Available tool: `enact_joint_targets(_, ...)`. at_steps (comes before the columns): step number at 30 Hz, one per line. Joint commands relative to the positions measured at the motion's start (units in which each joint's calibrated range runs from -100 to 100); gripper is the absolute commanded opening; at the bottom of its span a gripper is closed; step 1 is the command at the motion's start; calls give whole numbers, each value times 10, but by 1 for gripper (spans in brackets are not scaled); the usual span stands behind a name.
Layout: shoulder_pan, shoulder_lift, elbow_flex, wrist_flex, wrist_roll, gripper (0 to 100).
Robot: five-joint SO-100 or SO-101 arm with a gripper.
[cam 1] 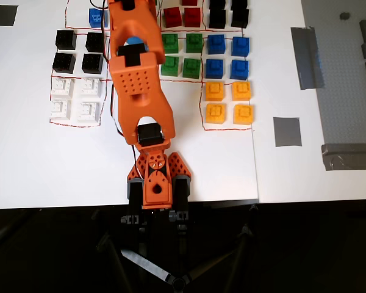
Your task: Grab the block and put it in the grey marker
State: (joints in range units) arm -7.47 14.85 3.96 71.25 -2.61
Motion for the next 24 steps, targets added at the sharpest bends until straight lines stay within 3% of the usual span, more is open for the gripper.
enact_joint_targets(1,17,-37,-52,-17,13,31)
enact_joint_targets(11,25,-25,-40,-49,26,23)
enact_joint_targets(18,23,-28,-35,-55,30,0)
enact_joint_targets(24,17,-92,9,-54,24,0)
